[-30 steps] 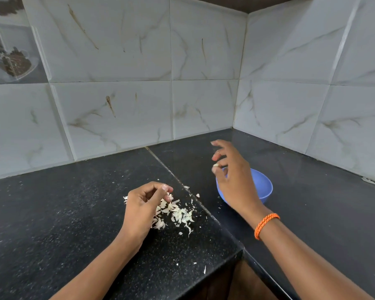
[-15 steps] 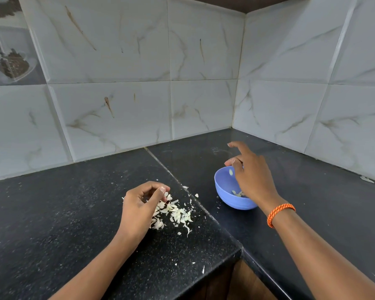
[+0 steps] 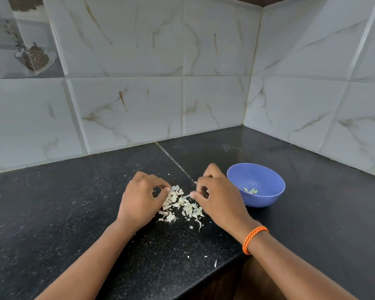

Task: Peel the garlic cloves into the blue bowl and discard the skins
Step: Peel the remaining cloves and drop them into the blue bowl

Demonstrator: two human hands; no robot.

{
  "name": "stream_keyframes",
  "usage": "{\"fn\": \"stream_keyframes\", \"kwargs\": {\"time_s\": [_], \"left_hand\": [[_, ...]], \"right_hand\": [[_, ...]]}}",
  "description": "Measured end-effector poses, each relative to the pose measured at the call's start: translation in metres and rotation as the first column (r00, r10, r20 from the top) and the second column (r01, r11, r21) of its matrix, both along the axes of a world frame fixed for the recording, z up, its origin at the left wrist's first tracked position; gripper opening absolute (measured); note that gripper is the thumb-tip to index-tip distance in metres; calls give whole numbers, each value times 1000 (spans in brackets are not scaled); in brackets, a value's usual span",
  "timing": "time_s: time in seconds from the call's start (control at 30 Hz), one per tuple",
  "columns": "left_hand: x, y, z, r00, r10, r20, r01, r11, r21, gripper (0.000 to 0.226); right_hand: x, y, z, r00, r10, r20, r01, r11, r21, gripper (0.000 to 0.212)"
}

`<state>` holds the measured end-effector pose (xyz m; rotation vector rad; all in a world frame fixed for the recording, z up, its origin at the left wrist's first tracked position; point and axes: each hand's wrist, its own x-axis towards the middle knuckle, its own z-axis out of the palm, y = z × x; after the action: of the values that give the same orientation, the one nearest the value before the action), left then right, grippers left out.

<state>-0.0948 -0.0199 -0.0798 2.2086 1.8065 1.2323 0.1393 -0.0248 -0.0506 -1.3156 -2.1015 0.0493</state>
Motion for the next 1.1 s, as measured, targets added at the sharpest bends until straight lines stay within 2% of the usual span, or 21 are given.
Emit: {"fn": "stream_keyframes", "kwargs": {"time_s": [0.07, 0.13, 0.2, 0.33, 0.5, 0.6, 0.73, 0.93, 1.1], "left_hand": [[-4, 2, -1, 995, 2, -100, -1, 1000, 10, 2], [-8, 4, -2, 974, 24, -226, -22, 1000, 10, 2], [-10, 5, -1, 959, 36, -281, -35, 999, 8, 5], [-9, 3, 0, 953, 28, -300, -32, 999, -8, 4], [-10, 4, -2, 960, 25, -277, -30, 999, -17, 6], [-10, 3, -1, 962, 19, -272, -20, 1000, -1, 5], [-11, 3, 2, 953, 19, -304, -18, 1000, 4, 18], [-19, 4, 10, 949, -38, -314, 16, 997, -73, 4], [-25, -1, 17, 937, -132, -323, 85, 984, -157, 8]], "right_hand": [[-6, -1, -5, 998, 59, 29, -58, 997, -44, 18], [-15, 1, -7, 994, 99, 53, -94, 993, -73, 17], [-24, 3, -7, 989, 117, 85, -109, 990, -94, 16], [-38, 11, -10, 991, 81, 105, -72, 994, -80, 14], [-48, 30, -9, 993, 78, 93, -67, 991, -118, 22], [-54, 37, -7, 981, 113, 160, -88, 984, -157, 26], [-60, 39, -8, 961, 114, 252, -74, 984, -164, 19], [-60, 37, -5, 968, 118, 221, -84, 984, -159, 14], [-51, 34, -3, 987, 122, 106, -100, 977, -188, 11]]}}
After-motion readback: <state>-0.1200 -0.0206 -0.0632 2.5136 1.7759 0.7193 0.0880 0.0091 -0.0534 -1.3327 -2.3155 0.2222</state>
